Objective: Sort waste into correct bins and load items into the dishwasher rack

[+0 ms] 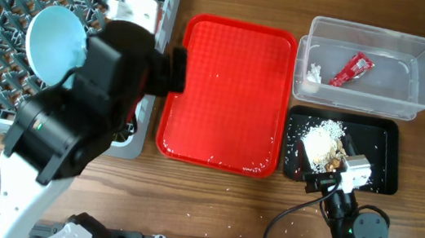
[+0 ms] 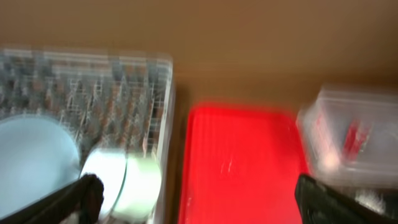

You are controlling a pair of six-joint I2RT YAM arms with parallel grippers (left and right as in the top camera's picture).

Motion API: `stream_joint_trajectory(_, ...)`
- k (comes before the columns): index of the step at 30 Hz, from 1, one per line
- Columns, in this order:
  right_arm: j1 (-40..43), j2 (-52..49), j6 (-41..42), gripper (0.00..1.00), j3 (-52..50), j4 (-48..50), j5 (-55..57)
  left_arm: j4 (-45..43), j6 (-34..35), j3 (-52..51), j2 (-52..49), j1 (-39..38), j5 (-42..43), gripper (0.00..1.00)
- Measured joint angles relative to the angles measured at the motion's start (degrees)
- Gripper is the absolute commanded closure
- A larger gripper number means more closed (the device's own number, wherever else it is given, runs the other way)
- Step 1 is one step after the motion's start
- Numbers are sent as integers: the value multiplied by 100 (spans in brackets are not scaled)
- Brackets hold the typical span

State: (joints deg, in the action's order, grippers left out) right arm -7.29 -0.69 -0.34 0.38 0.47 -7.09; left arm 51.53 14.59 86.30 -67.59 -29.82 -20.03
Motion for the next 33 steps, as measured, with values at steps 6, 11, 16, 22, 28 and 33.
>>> stream_joint_trajectory(6, 0, 2, 0, 0, 0, 0, 0, -2739, -319, -2861, 2140, 1342, 1222, 0)
stream_joint_trajectory(11, 0, 2, 0, 0, -2, 0, 0, -3528, -450, -5080, 4216, 2282, 2111, 0)
stream_joint_trajectory(16, 0, 2, 0, 0, -2, 2, 0, -3976, -468, -6614, 5716, 2518, 2531, 0)
stream_joint_trajectory(22, 0, 2, 0, 0, -2, -2, 2, -4658, -466, -7775, 6682, 2247, 2555, 0)
stream_joint_trajectory(28, 0, 2, 0, 0, -2, -2, 0, -4774, -466, -8561, 6679, 2114, 2546, 0)
stream_joint_trajectory(33, 0, 2, 0, 0, -2, -2, 0, -4771, -466, -8561, 6682, 2107, 2549, 0)
